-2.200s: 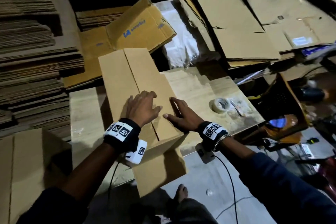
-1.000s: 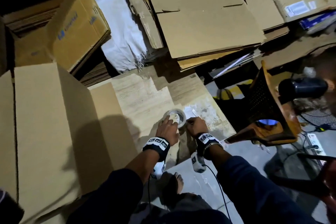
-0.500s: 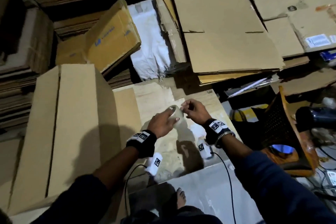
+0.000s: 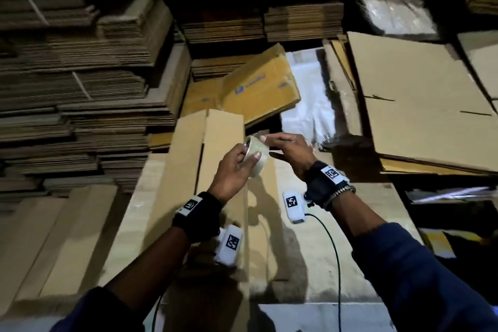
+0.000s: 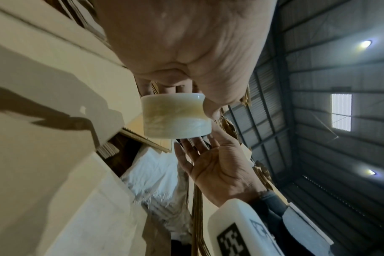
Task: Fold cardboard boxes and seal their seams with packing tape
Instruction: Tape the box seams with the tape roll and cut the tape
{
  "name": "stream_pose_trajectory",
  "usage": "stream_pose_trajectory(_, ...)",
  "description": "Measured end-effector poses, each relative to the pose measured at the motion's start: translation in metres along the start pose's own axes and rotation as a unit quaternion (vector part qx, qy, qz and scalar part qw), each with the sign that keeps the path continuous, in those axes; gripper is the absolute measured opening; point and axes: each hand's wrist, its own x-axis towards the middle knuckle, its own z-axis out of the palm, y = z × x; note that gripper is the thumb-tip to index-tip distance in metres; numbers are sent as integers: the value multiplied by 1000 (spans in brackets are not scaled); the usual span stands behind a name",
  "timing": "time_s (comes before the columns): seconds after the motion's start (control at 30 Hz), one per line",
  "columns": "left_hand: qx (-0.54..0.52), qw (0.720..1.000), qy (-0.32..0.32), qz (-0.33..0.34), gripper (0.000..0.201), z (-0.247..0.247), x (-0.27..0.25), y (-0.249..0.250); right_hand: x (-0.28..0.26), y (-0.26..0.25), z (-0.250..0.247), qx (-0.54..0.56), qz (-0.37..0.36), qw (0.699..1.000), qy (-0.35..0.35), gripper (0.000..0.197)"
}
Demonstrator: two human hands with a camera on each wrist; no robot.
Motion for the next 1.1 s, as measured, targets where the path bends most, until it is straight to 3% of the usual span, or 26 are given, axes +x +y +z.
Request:
stream_pose_trajectory(0.07,2,1000,12,-3,36,-27,-5,1,6,-8,31,-11,1,1000,-10,22)
stream_pose_trajectory(0.17,-26,999,24,-25,39,-68,-14,-2,17,-11,80,-41,12,999,-16,18)
stream_pose_trajectory(0.27,-39,998,-5,-56,47,-97,-23,-16,28,-6,116,-83,22,996,-16,15)
stream_pose_trajectory(0.33,-23,998,-26,-57,50,-114,-29,-27,34,-2,135,-97,39,994,-23,25)
stream_pose_trajectory(0.43,-67,995,-38,-61,46,-131,-37,-38,45,10,154,-109,72,991,-26,46)
stream_pose_trajectory(0.5,-121,988,-49,-78,40,-141,-40,-42,52,20,164,-133,86,987,-17,34)
stream_pose_trajectory(0.57,-155,981,-60,-96,37,-148,-40,-48,55,29,172,-151,92,984,2,25)
stream_pose_trajectory(0.7,-180,973,-82,-120,35,-154,-33,-65,65,47,179,-181,109,977,36,45)
stream_pose_trajectory(0.83,-157,975,-91,-125,29,-152,-27,-77,80,46,178,-218,99,970,37,10)
stream_pose_trajectory(1.1,-163,976,-63,-131,23,-157,5,-76,143,48,170,-275,66,959,-14,19)
